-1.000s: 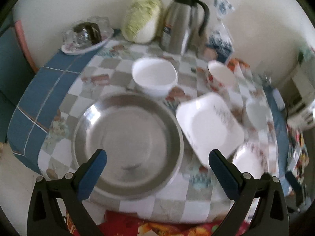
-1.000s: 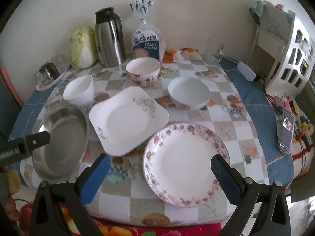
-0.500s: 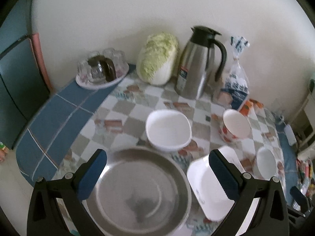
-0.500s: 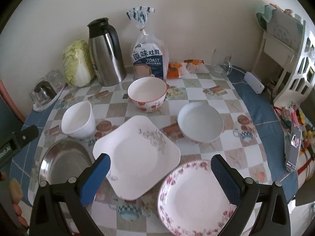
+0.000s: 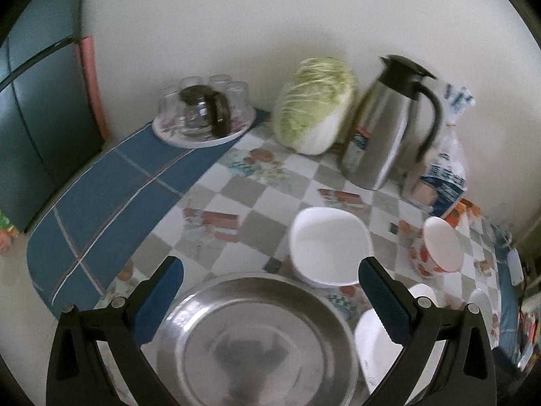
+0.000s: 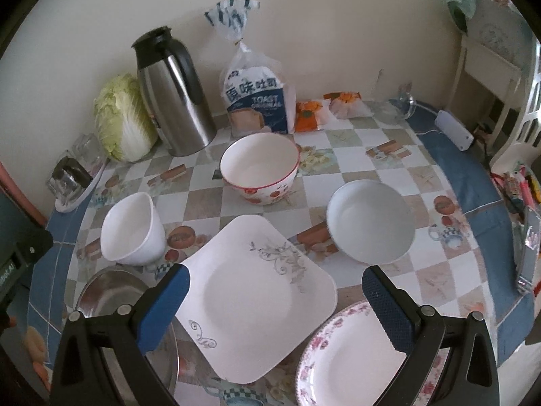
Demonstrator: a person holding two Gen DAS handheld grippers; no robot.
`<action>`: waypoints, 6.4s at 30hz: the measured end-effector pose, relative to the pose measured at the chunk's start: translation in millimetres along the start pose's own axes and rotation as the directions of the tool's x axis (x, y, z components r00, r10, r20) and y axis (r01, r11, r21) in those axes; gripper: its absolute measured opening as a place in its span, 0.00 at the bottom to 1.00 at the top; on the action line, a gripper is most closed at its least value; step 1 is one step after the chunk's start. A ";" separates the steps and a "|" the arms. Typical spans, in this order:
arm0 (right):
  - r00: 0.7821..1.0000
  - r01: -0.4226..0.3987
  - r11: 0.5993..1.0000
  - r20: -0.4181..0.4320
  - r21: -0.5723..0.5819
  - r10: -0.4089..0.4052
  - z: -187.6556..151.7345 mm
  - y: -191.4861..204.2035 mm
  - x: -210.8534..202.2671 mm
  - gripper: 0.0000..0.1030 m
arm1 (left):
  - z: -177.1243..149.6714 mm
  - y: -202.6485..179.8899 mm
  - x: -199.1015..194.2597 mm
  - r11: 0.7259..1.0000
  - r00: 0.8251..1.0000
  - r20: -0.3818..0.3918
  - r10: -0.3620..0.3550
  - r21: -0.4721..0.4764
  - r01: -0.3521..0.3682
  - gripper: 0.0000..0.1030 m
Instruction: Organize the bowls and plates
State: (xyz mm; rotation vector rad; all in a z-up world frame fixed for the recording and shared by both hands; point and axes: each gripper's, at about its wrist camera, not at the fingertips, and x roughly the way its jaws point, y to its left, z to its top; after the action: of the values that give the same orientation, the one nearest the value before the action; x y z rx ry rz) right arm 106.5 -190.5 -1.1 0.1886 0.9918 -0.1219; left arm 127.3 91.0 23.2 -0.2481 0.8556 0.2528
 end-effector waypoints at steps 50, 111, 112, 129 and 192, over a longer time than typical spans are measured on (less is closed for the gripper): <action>0.909 -0.285 0.958 -0.321 -0.014 0.266 -79.2 74.9 58.5 0.45 | -57.5 85.5 109.9 0.999 0.910 -0.412 0.045 0.025 -0.038 0.82; 0.927 -0.321 0.930 -0.261 -0.182 0.269 -82.0 104.3 45.4 0.13 | -63.9 102.1 113.4 0.996 0.904 -0.428 0.020 -0.075 -0.057 0.41; 0.927 -0.323 0.928 -0.259 -0.184 0.271 -81.8 105.3 44.4 0.13 | -64.5 105.0 110.1 0.995 0.905 -0.425 0.020 -0.076 -0.058 0.41; 0.931 -0.348 0.911 -0.199 -0.222 0.307 -80.5 110.4 19.6 0.13 | -52.3 117.9 79.6 0.993 0.932 -0.362 -0.004 -0.108 -0.038 0.41; 0.945 -0.319 0.948 -0.071 -0.001 0.318 -28.5 -108.1 45.6 0.15 | -65.0 -65.4 56.3 0.910 0.861 -0.296 -0.414 -0.099 0.403 0.41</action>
State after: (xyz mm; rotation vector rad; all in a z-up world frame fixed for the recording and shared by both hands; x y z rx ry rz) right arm 87.5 -290.8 -65.7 0.3409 1.0188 0.1889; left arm 137.3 15.7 -53.6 -0.5046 1.0882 -0.1779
